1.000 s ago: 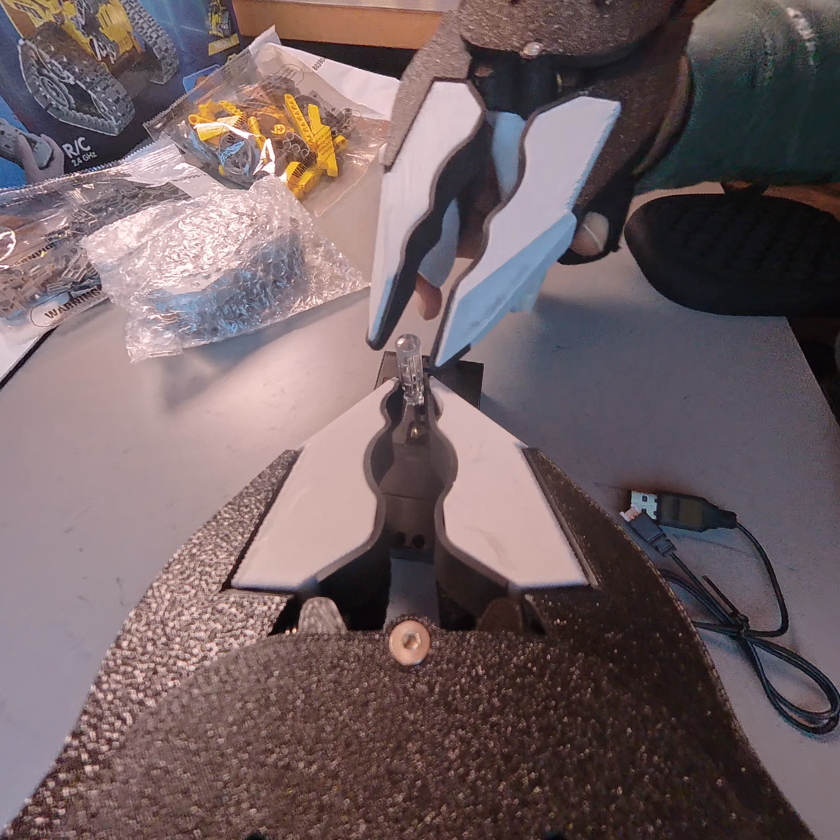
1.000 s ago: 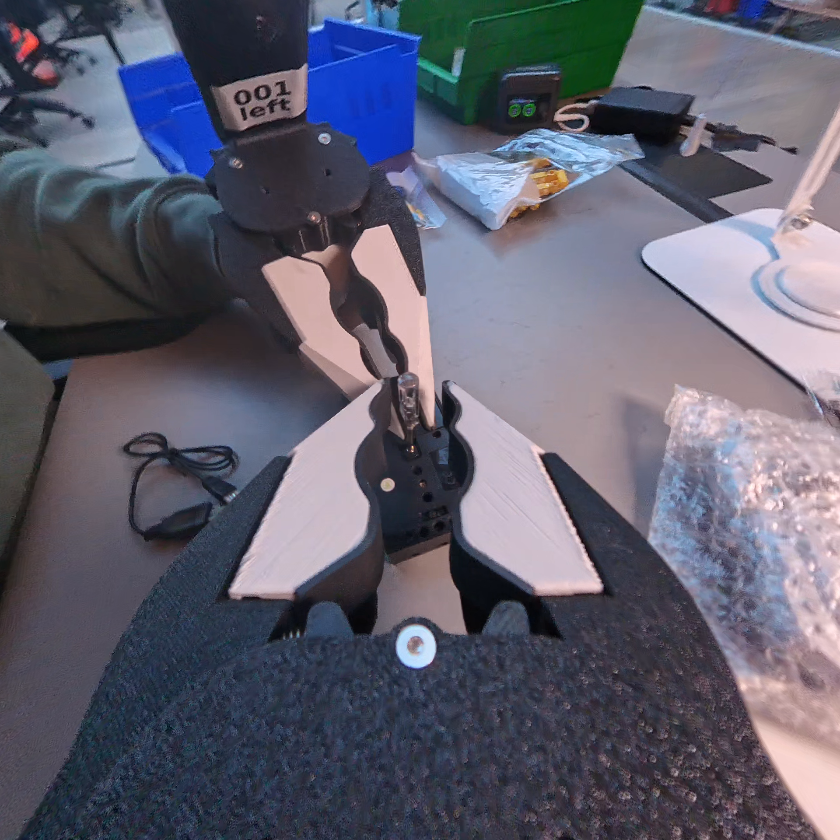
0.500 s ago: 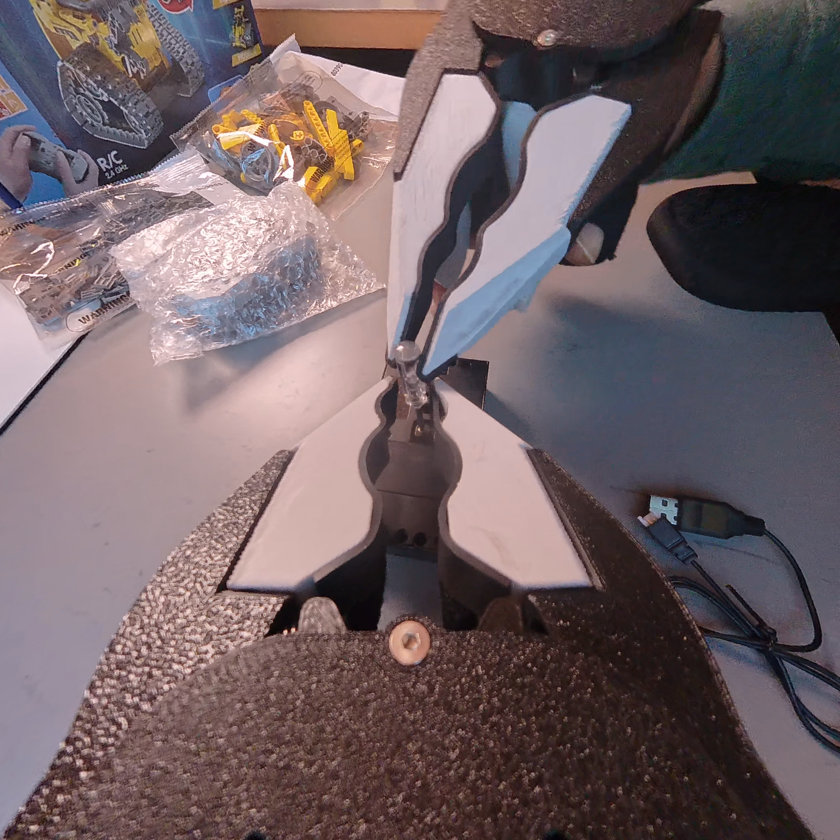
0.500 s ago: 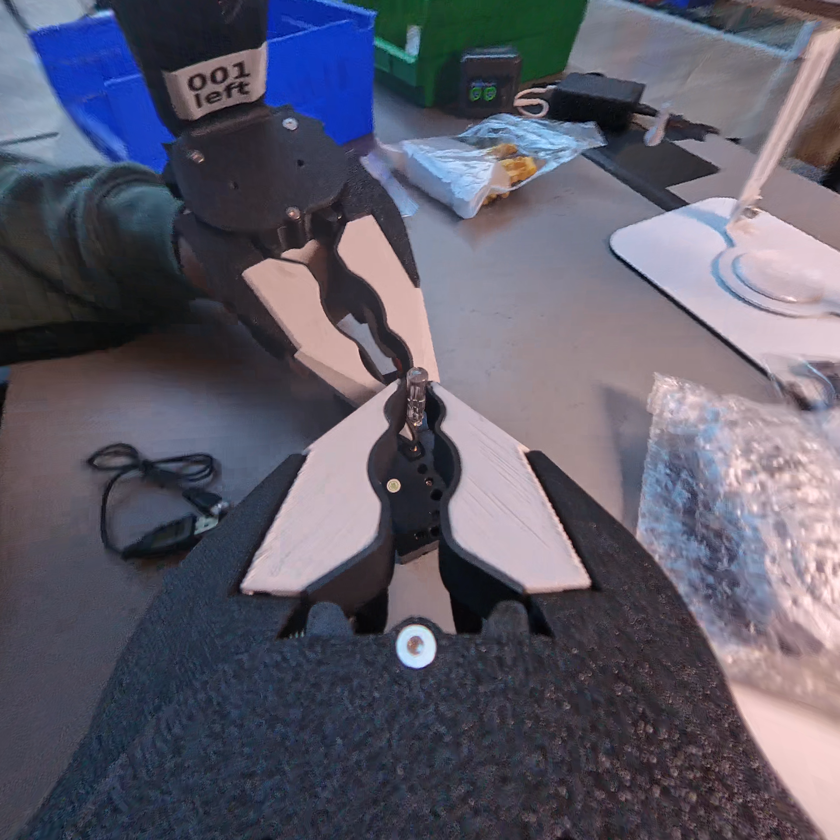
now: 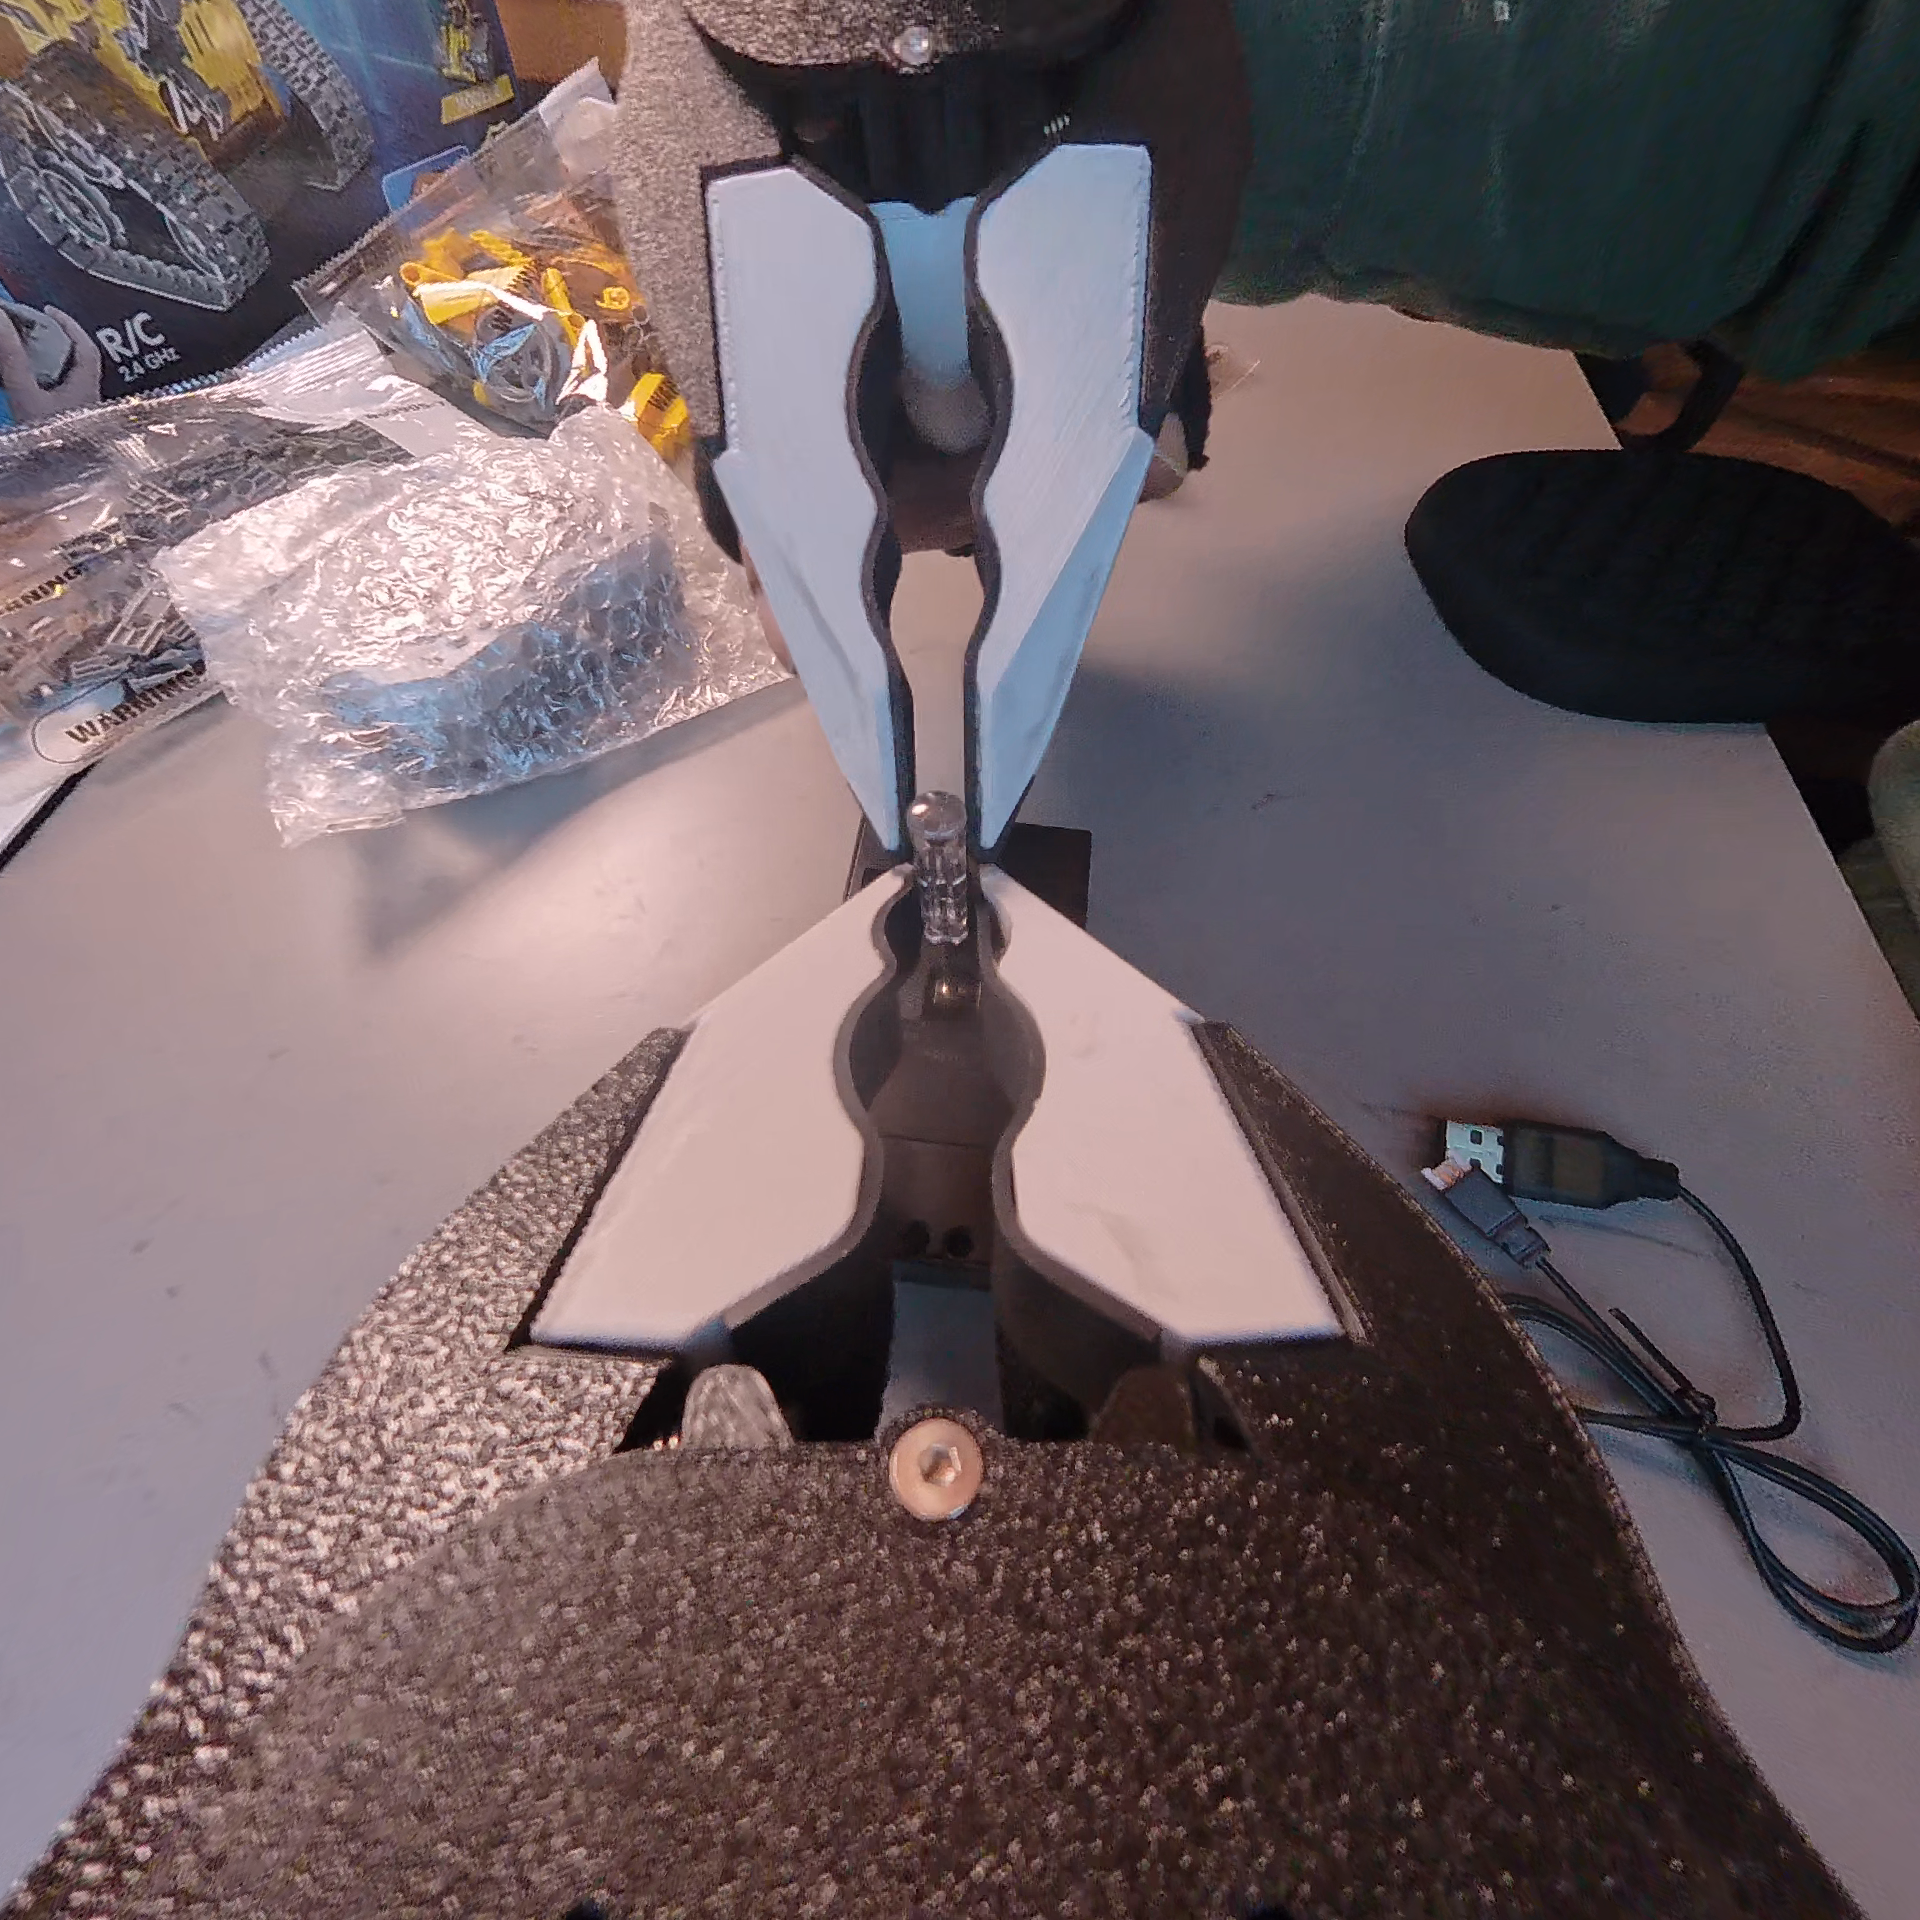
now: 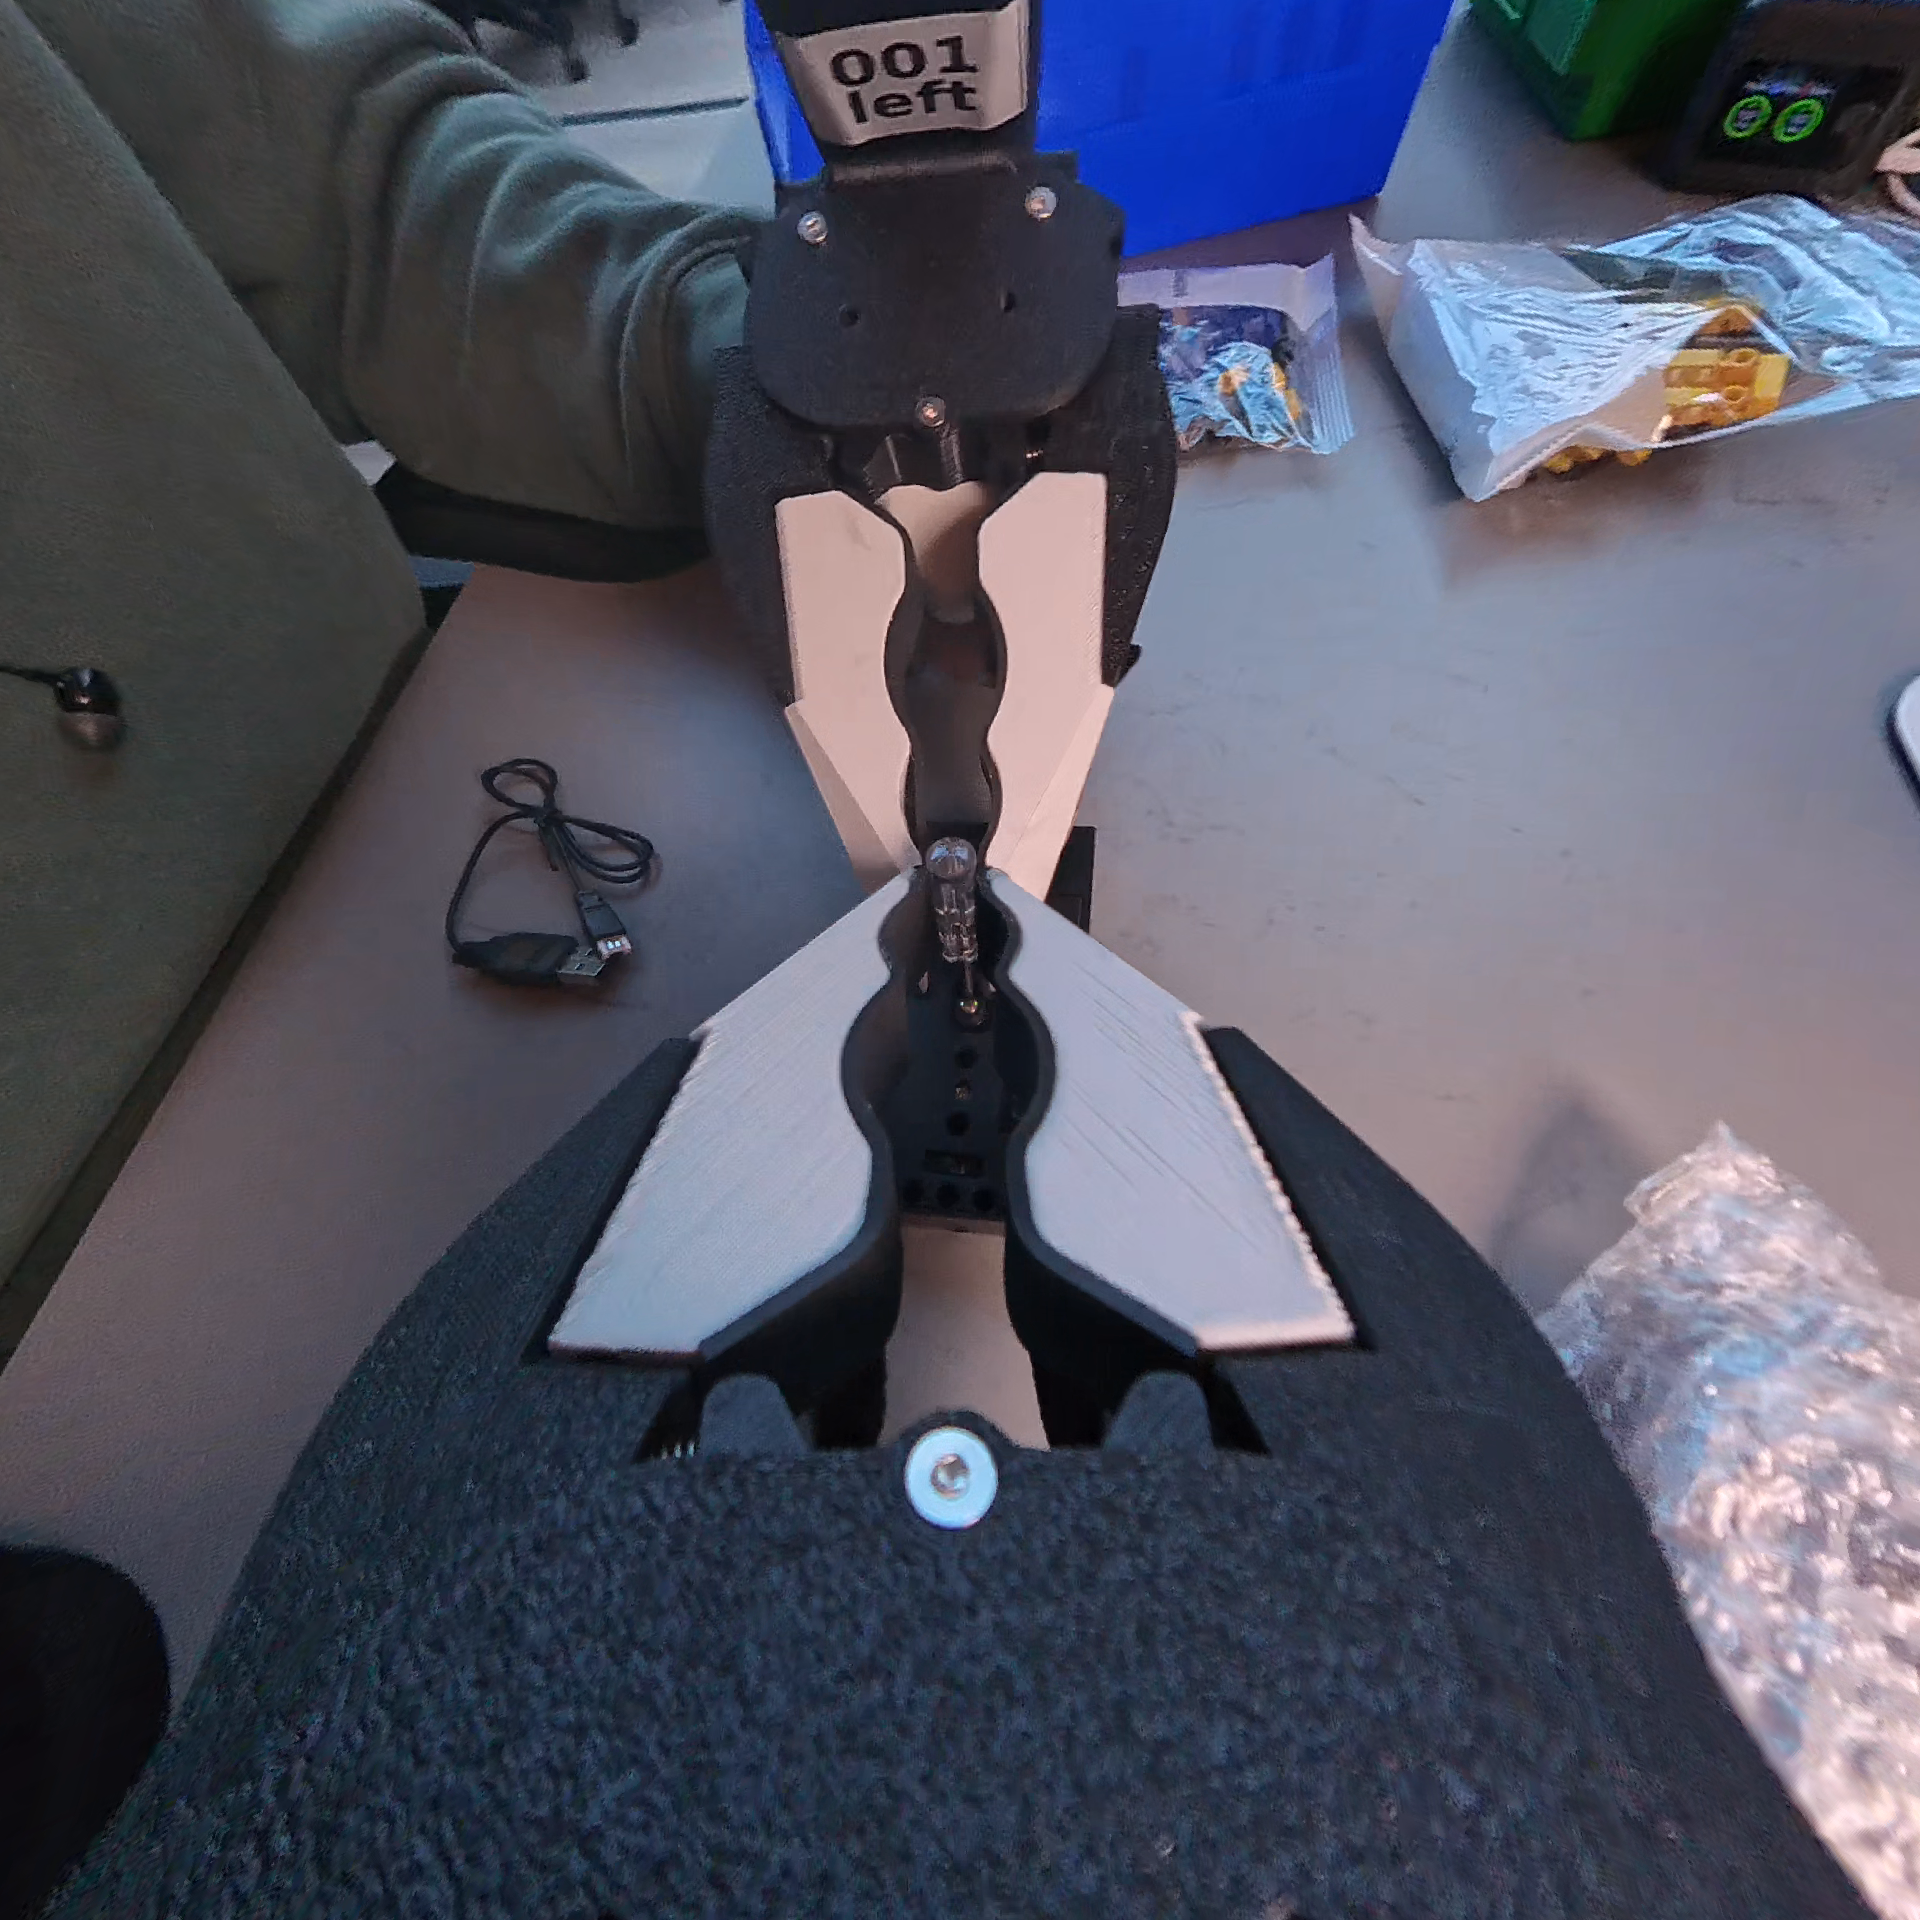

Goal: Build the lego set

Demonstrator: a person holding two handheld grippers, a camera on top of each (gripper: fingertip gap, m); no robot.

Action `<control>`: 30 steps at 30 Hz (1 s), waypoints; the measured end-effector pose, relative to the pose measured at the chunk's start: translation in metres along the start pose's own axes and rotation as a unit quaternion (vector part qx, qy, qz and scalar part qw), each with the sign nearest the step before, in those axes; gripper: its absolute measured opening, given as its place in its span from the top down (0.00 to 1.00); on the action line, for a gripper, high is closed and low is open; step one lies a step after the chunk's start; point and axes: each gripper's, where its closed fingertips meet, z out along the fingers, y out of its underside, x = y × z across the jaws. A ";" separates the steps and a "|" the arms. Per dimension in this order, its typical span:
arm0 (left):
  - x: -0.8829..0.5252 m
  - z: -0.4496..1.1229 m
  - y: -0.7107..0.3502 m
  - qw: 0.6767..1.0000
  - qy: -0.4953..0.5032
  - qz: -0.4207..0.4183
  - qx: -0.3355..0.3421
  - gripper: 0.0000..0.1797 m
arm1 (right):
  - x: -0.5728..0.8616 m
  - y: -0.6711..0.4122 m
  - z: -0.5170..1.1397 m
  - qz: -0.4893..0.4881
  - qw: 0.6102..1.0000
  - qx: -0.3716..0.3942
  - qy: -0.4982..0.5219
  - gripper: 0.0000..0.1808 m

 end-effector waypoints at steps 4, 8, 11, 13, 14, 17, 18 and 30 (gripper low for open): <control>-0.001 0.001 0.000 1.000 -0.016 -0.004 -0.001 0.96 | 0.005 -0.004 -0.006 0.031 0.992 0.034 0.119 0.90; -0.002 0.001 -0.001 1.000 -0.028 -0.006 -0.002 0.96 | 0.005 -0.005 -0.008 0.110 0.958 0.078 0.253 0.90; -0.003 0.002 -0.001 0.999 -0.035 -0.009 -0.003 0.96 | 0.007 0.002 -0.009 0.164 0.925 0.099 0.328 0.91; -0.003 0.002 -0.001 0.999 -0.038 -0.009 -0.003 0.96 | 0.005 -0.001 -0.008 0.163 0.917 0.115 0.346 0.91; -0.003 0.002 -0.001 0.999 -0.038 -0.010 -0.003 0.96 | 0.006 -0.003 -0.009 0.157 0.914 0.120 0.354 0.92; -0.004 0.002 -0.001 0.999 -0.044 -0.010 -0.004 0.96 | 0.009 -0.003 -0.007 0.149 0.917 0.112 0.354 0.96; -0.005 0.002 -0.001 0.999 -0.045 -0.011 -0.003 0.95 | 0.009 -0.003 -0.007 0.145 0.920 0.108 0.347 0.96; -0.007 0.000 0.002 1.000 -0.021 0.019 -0.007 0.94 | 0.007 -0.006 0.002 -0.049 0.998 0.000 0.034 0.97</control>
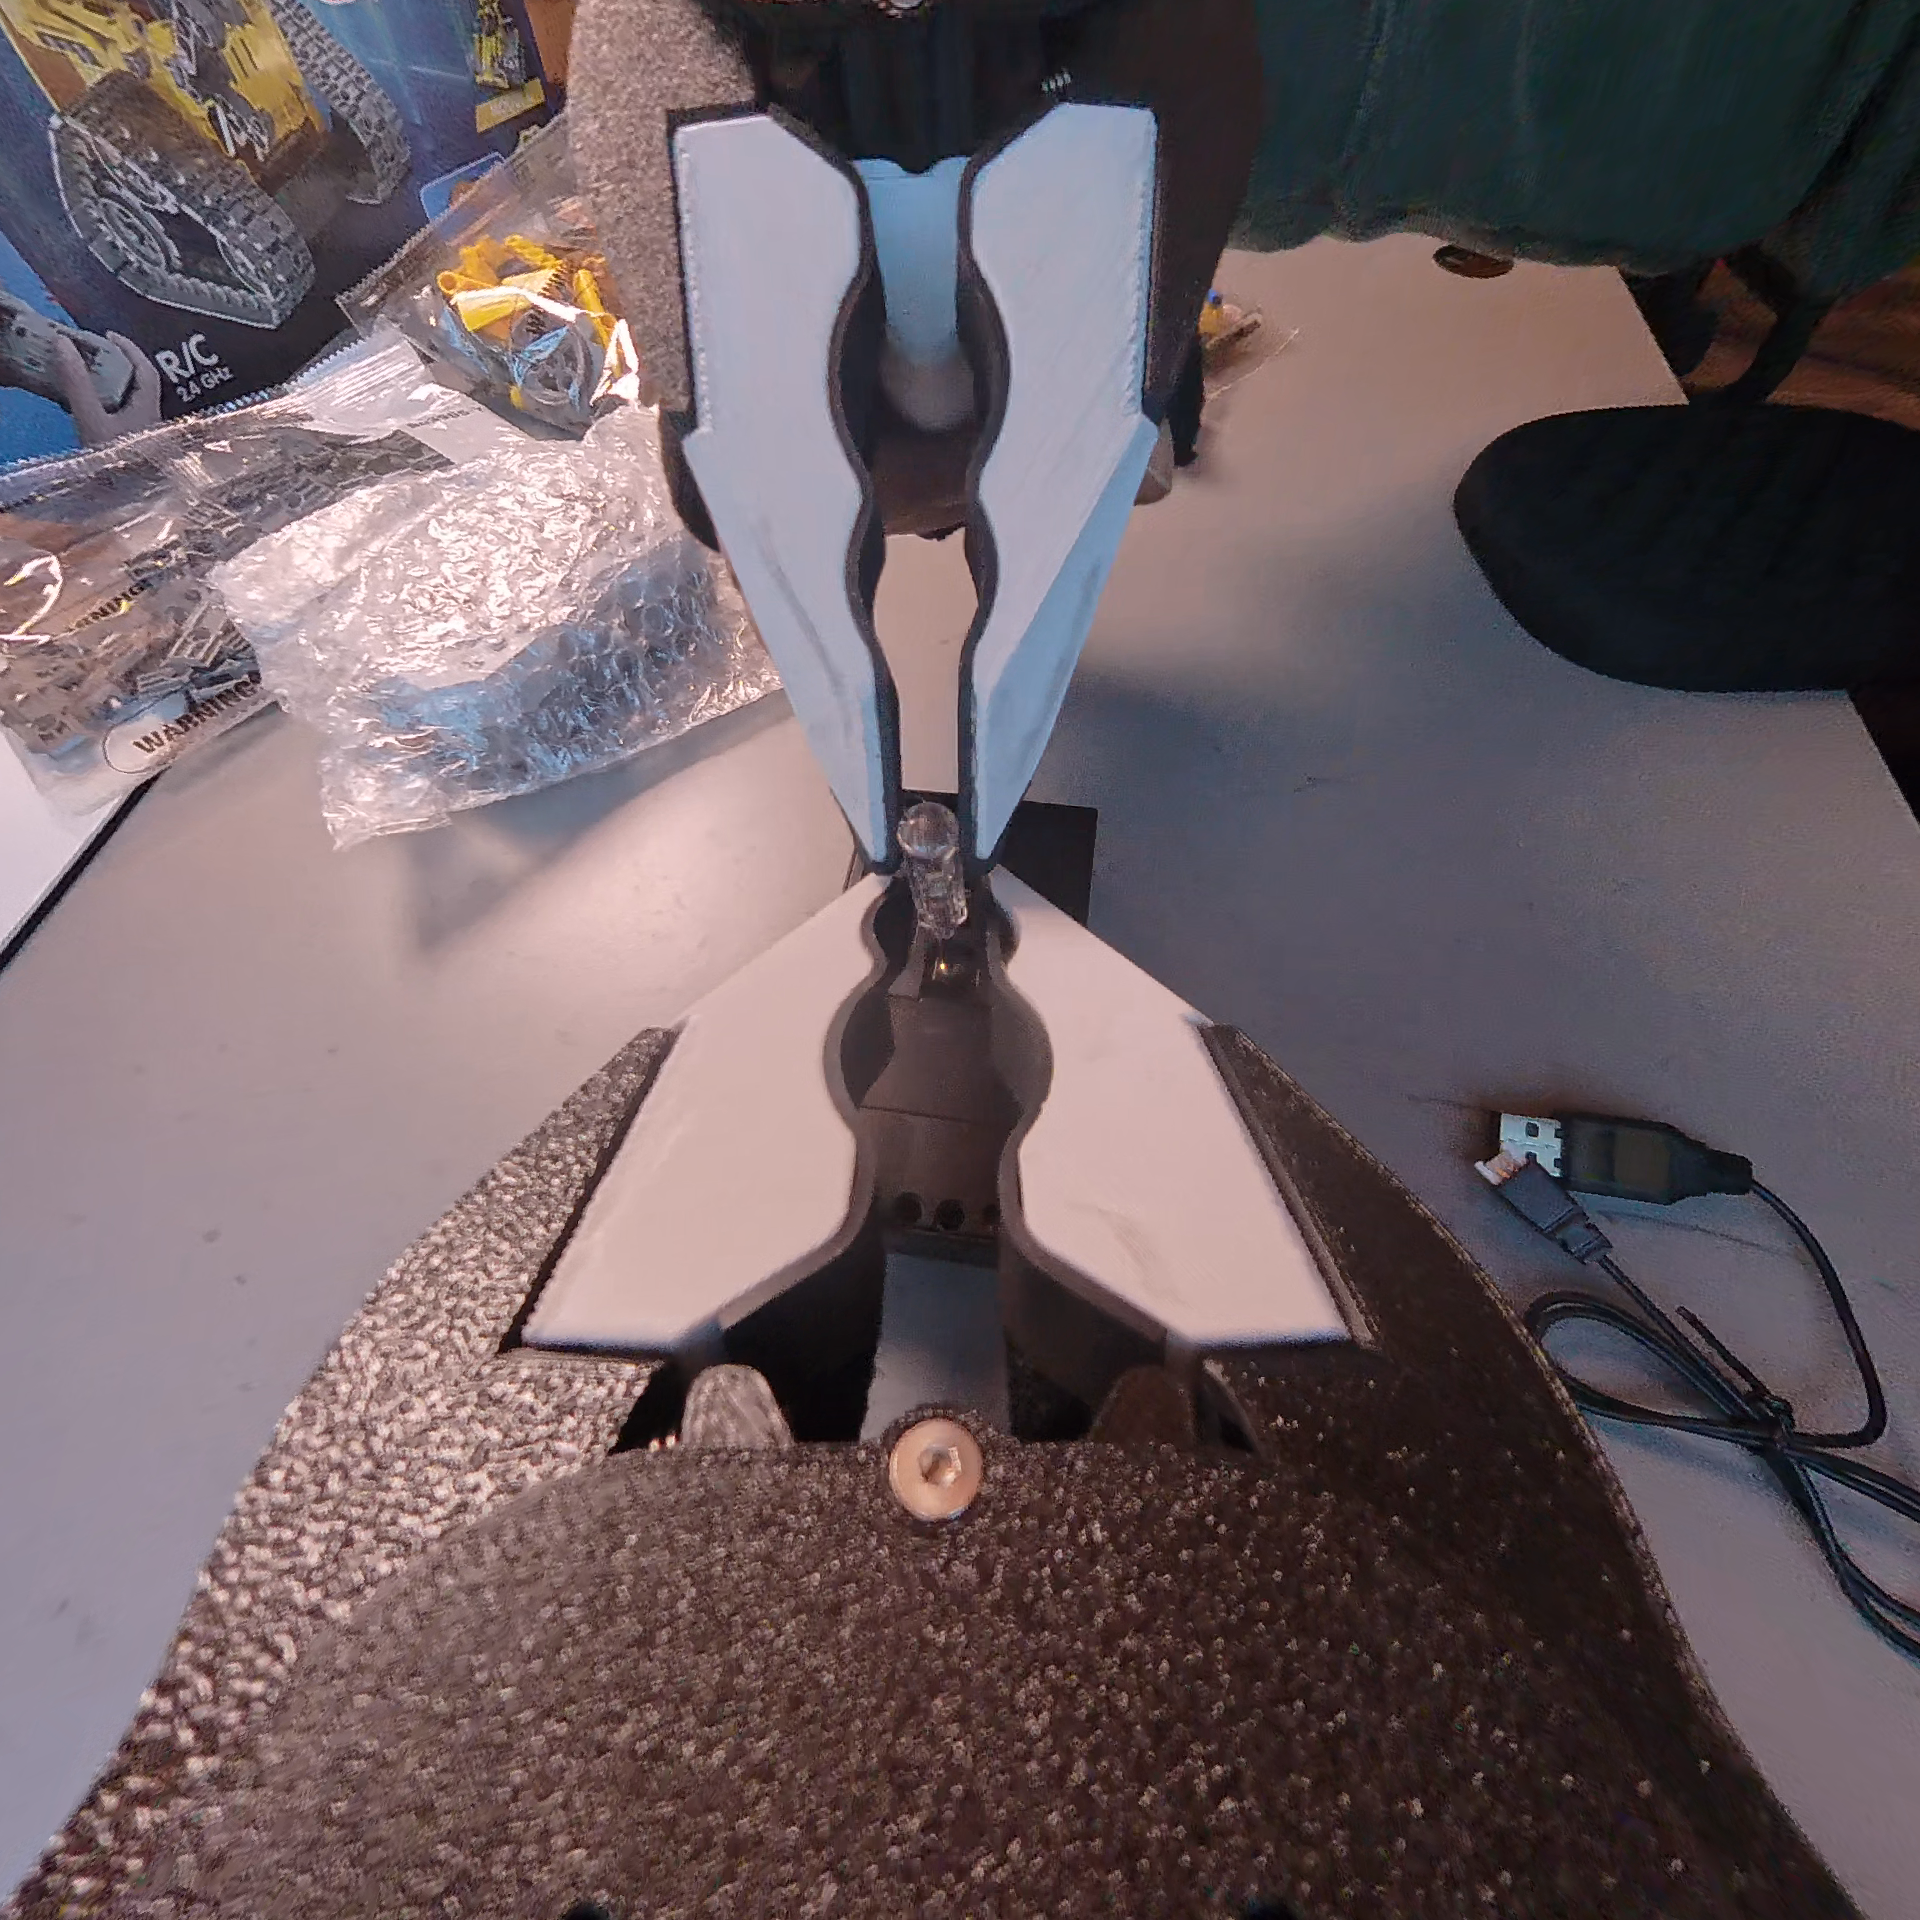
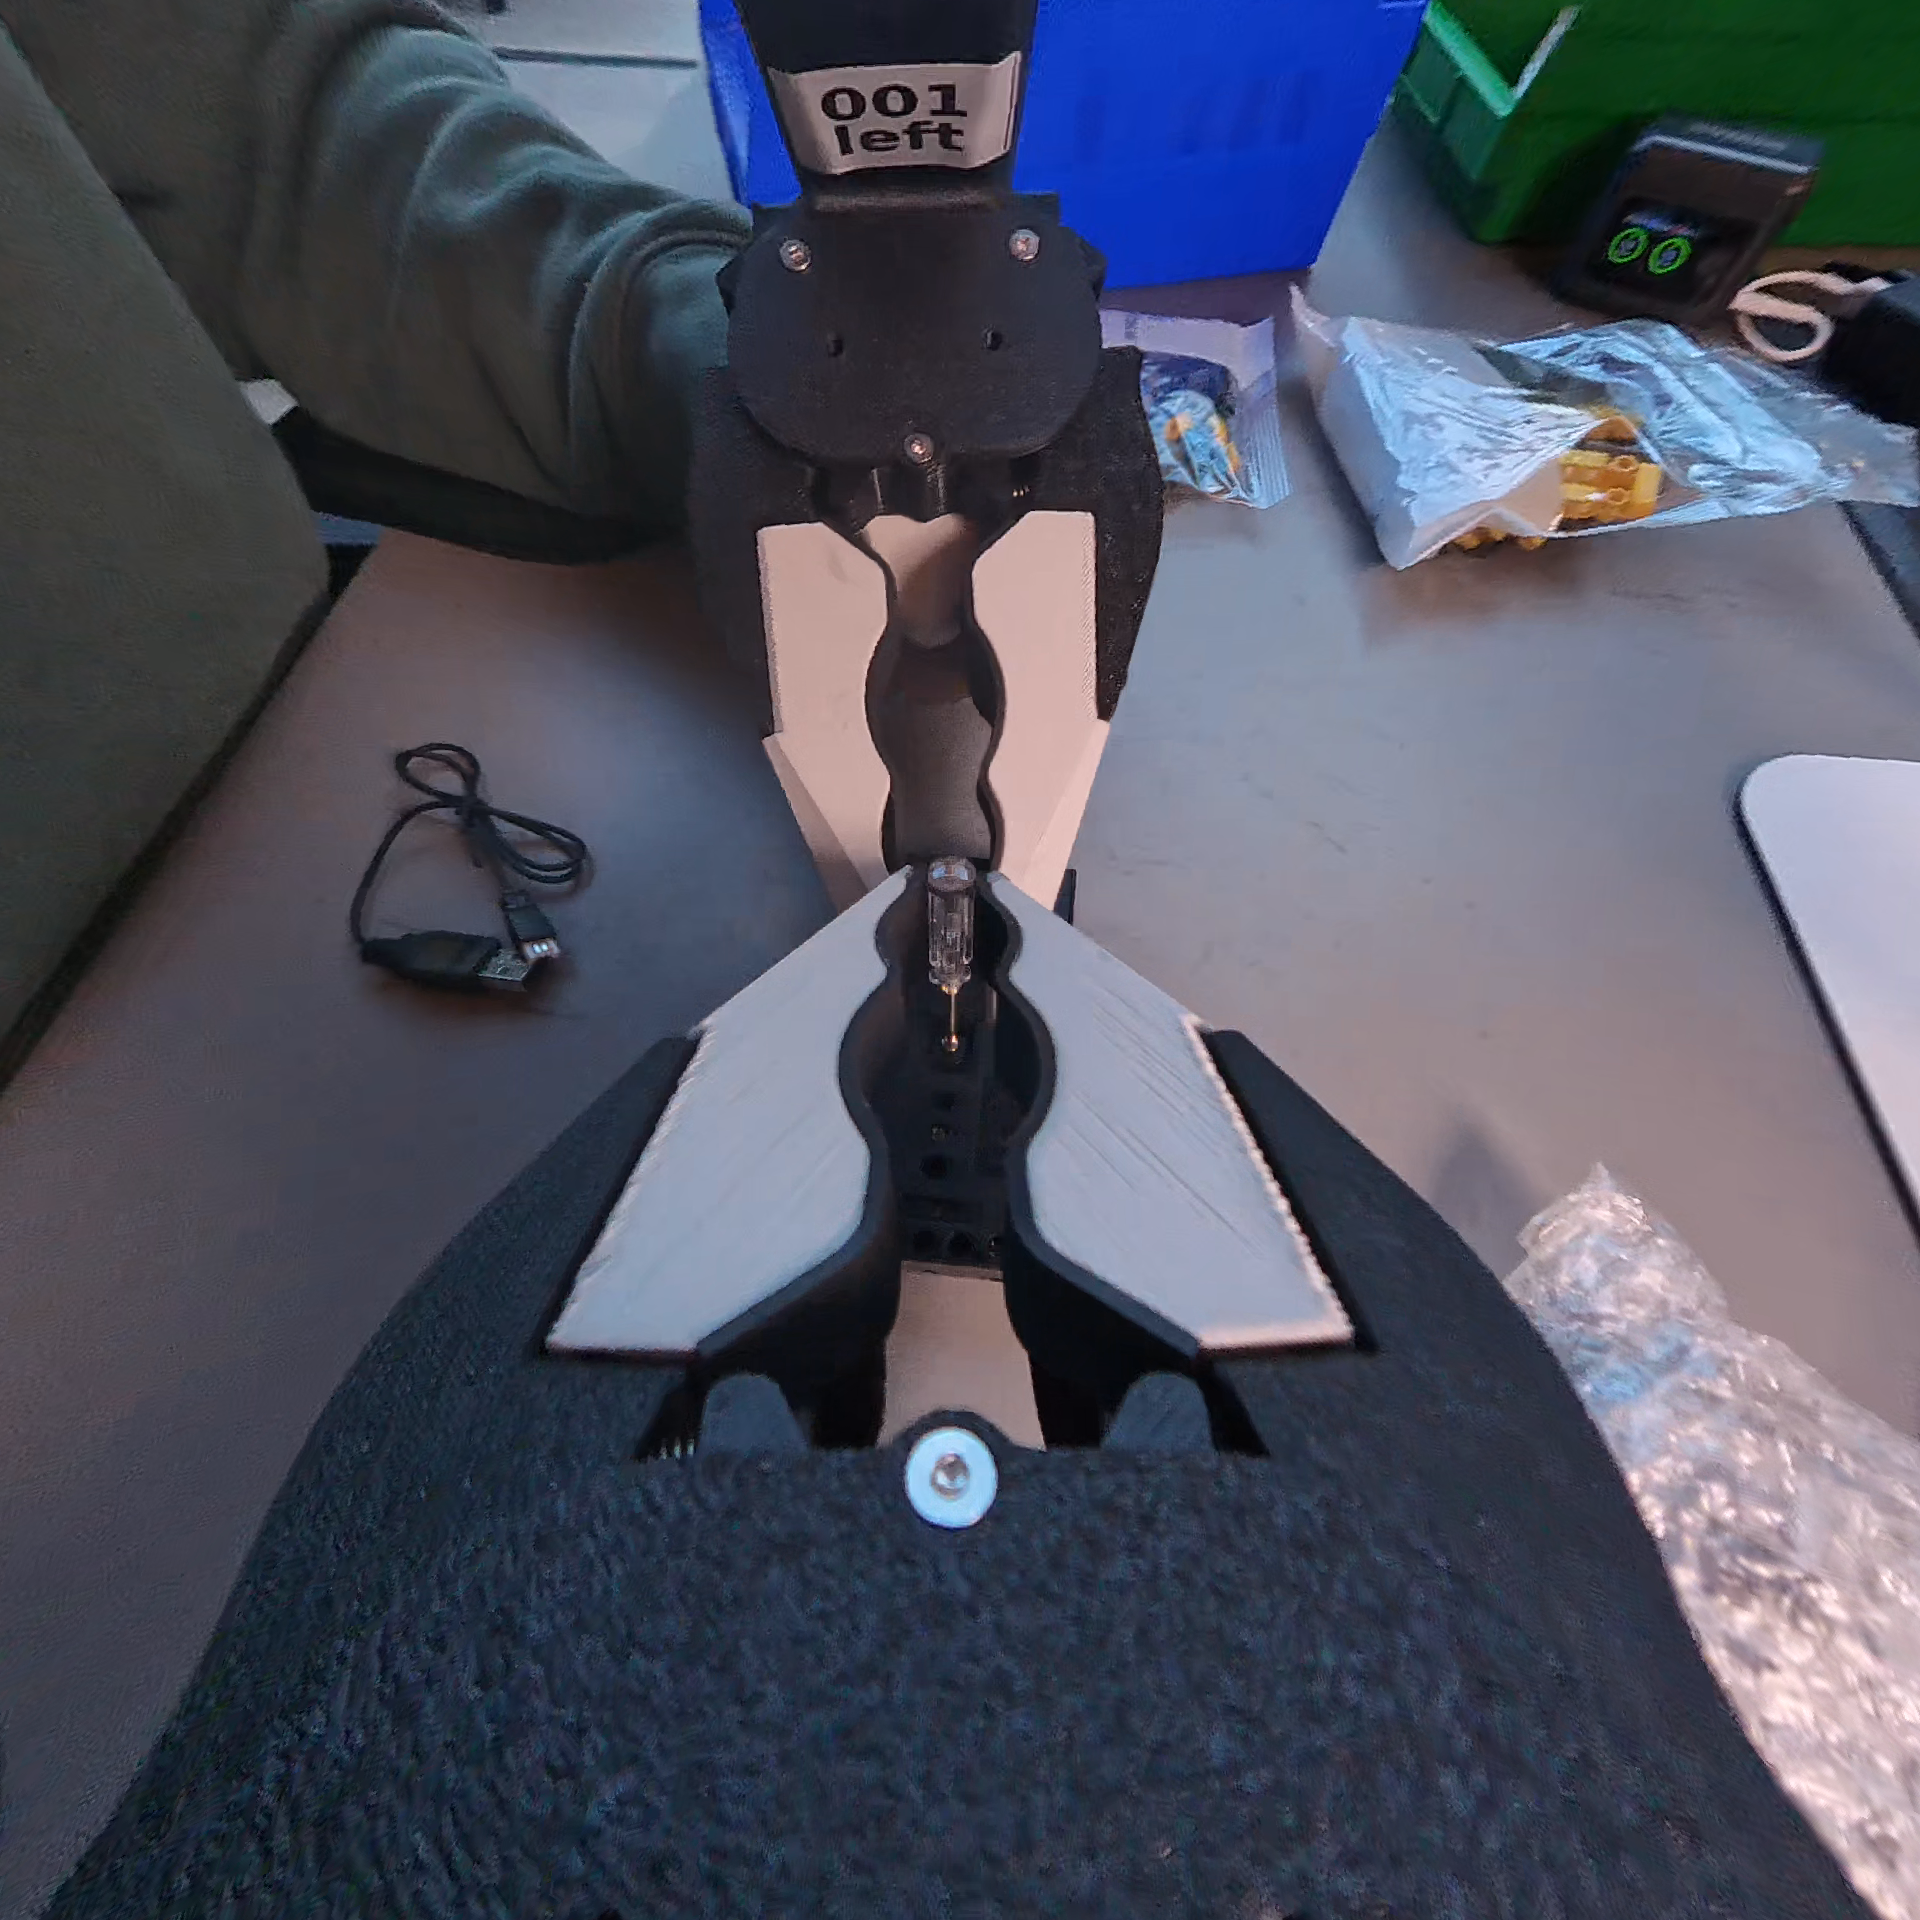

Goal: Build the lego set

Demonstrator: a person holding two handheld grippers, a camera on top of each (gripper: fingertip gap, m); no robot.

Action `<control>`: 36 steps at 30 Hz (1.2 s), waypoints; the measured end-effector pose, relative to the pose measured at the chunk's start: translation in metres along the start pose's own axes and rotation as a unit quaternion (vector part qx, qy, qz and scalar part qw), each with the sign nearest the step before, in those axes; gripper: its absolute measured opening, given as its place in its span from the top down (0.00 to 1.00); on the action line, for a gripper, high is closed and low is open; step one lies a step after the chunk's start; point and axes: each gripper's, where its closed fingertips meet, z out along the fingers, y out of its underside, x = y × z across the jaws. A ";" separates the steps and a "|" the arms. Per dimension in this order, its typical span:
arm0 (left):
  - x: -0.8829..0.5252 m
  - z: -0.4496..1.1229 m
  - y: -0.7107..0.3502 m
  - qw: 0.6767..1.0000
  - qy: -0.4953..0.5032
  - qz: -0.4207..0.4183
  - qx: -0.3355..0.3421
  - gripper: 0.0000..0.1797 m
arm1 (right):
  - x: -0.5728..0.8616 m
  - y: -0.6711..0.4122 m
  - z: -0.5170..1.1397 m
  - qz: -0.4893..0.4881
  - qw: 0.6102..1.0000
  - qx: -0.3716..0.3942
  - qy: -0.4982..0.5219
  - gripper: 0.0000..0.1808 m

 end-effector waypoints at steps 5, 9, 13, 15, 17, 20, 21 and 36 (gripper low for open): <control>-0.001 0.002 -0.001 1.000 0.003 -0.009 0.000 0.96 | -0.001 0.001 -0.001 0.035 0.997 0.007 -0.063 0.96; -0.003 0.003 -0.001 0.999 -0.007 -0.032 -0.001 0.95 | 0.004 0.001 -0.003 0.055 0.998 0.022 0.005 0.96; -0.005 0.005 -0.002 0.999 -0.019 -0.037 -0.002 0.95 | 0.011 -0.004 -0.010 0.098 0.985 0.047 0.136 0.87; -0.005 0.005 -0.002 0.999 -0.025 -0.037 -0.003 0.96 | 0.011 -0.003 -0.012 0.138 0.968 0.064 0.199 0.90; -0.006 0.006 -0.003 0.999 -0.030 -0.040 -0.004 0.96 | 0.010 0.000 -0.012 0.168 0.952 0.071 0.245 0.92; -0.007 0.007 -0.003 0.998 -0.038 -0.044 -0.006 0.96 | 0.011 0.007 -0.011 0.190 0.936 0.074 0.289 0.94; -0.007 0.007 -0.003 0.998 -0.040 -0.046 -0.007 0.95 | 0.011 0.007 -0.011 0.189 0.933 0.078 0.295 0.95; -0.014 0.006 -0.001 0.999 -0.025 -0.032 -0.005 0.93 | 0.011 0.007 -0.008 0.060 0.998 0.022 -0.002 0.97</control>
